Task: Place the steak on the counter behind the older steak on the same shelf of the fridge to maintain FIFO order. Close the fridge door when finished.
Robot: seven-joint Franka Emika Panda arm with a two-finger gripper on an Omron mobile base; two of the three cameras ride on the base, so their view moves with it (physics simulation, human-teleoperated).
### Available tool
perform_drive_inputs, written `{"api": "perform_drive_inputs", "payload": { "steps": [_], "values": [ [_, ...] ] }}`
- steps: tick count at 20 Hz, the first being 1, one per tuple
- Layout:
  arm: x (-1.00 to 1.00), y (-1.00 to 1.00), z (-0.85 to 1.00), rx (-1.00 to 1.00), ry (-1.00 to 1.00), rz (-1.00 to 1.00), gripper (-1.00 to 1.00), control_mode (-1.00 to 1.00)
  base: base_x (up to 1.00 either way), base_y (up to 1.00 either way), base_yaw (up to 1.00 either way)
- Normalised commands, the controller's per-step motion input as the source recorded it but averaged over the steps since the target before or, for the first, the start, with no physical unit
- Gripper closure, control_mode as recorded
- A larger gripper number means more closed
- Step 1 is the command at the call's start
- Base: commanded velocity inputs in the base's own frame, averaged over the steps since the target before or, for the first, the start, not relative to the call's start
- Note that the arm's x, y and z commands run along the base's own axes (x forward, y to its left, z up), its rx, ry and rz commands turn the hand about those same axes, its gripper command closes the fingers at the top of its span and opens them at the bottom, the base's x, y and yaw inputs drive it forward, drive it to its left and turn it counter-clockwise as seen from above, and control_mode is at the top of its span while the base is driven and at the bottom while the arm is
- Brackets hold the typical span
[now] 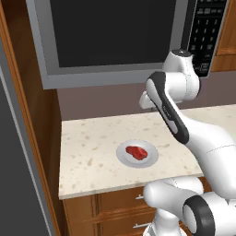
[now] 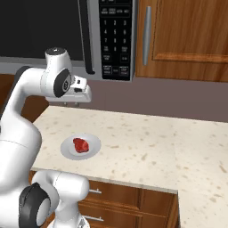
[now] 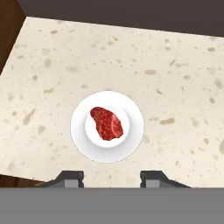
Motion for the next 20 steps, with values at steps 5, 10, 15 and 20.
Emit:
{"api": "perform_drive_inputs", "payload": {
  "steps": [5,10,15,20],
  "values": [
    [-0.17,0.0,-0.02,0.0,0.0,0.0,-1.0,-1.0,0.0,0.0,0.0],
    [-0.28,0.29,-0.46,-0.03,0.01,0.0,-1.0,-1.0,0.0,0.0,0.0],
    [0.06,0.43,-0.7,-0.08,0.28,0.0,-1.0,-1.0,0.0,0.0,0.0],
    [0.14,0.21,-0.47,-0.03,0.19,0.03,-1.0,-1.0,0.0,0.0,0.0]
  ]
}}
